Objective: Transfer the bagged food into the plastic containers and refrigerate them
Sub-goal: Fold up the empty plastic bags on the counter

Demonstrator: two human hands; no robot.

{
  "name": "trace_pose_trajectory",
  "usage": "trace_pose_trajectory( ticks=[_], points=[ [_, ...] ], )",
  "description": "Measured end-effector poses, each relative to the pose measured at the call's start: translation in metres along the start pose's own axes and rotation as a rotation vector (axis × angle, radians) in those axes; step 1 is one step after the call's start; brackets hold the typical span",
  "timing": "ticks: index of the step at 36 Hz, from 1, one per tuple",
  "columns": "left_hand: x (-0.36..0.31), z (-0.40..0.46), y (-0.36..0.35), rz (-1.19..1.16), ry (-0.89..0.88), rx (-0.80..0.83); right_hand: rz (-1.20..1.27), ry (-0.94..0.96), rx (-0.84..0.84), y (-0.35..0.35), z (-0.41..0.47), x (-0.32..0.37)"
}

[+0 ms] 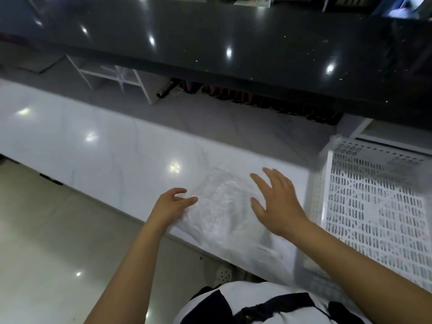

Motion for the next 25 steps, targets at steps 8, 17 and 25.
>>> trace_pose_trajectory(
  ticks=[8, 17, 25],
  points=[
    [0.022, -0.009, 0.000, 0.010, 0.133, 0.015, -0.284, 0.366, 0.313, -0.081, 0.044, 0.049],
    [-0.013, 0.006, -0.006, -0.345, 0.101, 0.013, -0.098, -0.201, 0.279, -0.121, 0.036, 0.005],
    [-0.007, -0.031, -0.044, -0.184, -0.139, -0.050, 0.009, -0.339, 0.322, -0.116, 0.024, 0.016]
  ],
)
Point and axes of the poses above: each hand's wrist, its own z-axis towards the middle knuckle, its own y-axis out of the back of the hand, x = y × z, the point moved 9 cm from there along z, towards the middle knuckle, and after that the axes turned 2 degrees about y, right-handed, at the moved point
